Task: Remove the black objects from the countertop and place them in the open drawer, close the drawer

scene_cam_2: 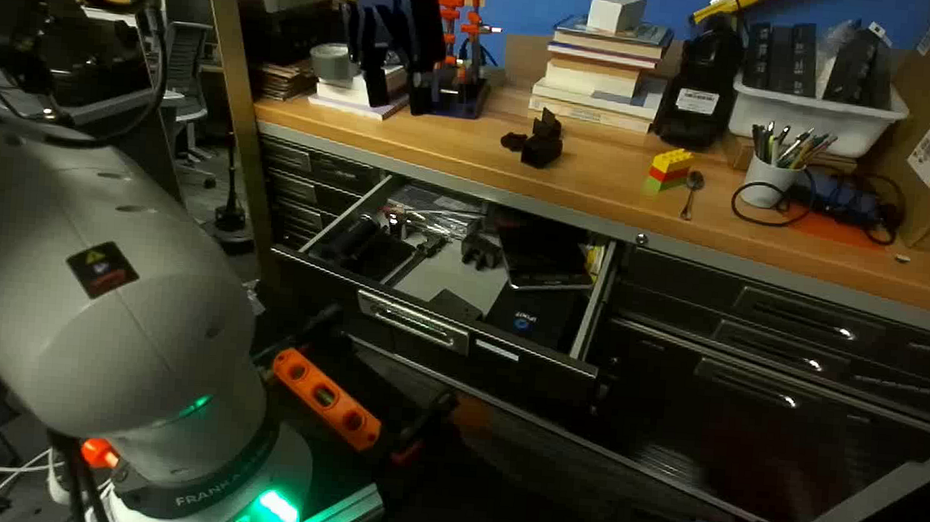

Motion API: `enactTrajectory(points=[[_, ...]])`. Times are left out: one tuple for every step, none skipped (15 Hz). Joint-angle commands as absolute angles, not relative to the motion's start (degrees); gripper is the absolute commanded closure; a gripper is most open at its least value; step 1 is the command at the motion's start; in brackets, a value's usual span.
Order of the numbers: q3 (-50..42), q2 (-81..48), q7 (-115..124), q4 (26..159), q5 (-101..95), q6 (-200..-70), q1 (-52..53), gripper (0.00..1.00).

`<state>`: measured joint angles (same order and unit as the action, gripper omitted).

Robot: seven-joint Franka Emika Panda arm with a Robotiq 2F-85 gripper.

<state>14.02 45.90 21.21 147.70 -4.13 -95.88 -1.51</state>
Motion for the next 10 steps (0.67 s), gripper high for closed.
enactTrajectory(points=[[13.36, 45.76, 21.68, 147.26, -4.57, -95.77, -0.68, 0.0], [13.37, 45.82, 21.68, 146.96, -4.57, -95.76, -0.68, 0.0], [13.38, 45.97, 21.68, 146.79, -4.56, -95.76, -0.69, 0.0], [13.39, 46.0, 21.67, 146.69, -4.56, -95.76, -0.7, 0.0], [13.39, 46.0, 21.67, 146.68, -4.56, -95.76, -0.7, 0.0], [13.39, 46.01, 21.67, 146.67, -4.56, -95.76, -0.7, 0.0], [13.36, 45.81, 21.64, 146.99, -4.24, -96.57, -0.48, 0.0], [13.45, 45.59, 22.13, 147.5, -3.82, -97.76, -0.39, 0.0], [13.44, 45.02, 22.61, 147.95, -3.11, -99.4, -0.26, 0.0], [13.32, 44.43, 22.76, 148.43, -2.21, -101.28, -0.02, 0.0]])
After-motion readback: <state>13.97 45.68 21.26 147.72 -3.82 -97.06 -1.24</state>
